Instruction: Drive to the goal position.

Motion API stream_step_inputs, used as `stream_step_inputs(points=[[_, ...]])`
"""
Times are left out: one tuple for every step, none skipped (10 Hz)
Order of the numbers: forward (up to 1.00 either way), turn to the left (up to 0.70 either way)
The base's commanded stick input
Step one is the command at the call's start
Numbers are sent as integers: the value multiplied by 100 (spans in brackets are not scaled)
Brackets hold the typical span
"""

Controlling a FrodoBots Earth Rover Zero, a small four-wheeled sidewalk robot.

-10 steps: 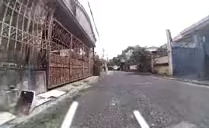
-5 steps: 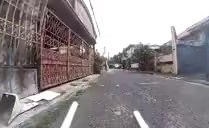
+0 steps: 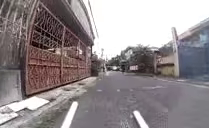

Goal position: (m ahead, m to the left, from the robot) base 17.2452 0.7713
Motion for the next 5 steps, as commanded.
stream_step_inputs(points=[[85,0],[85,0],[85,0],[85,0],[85,-32]])
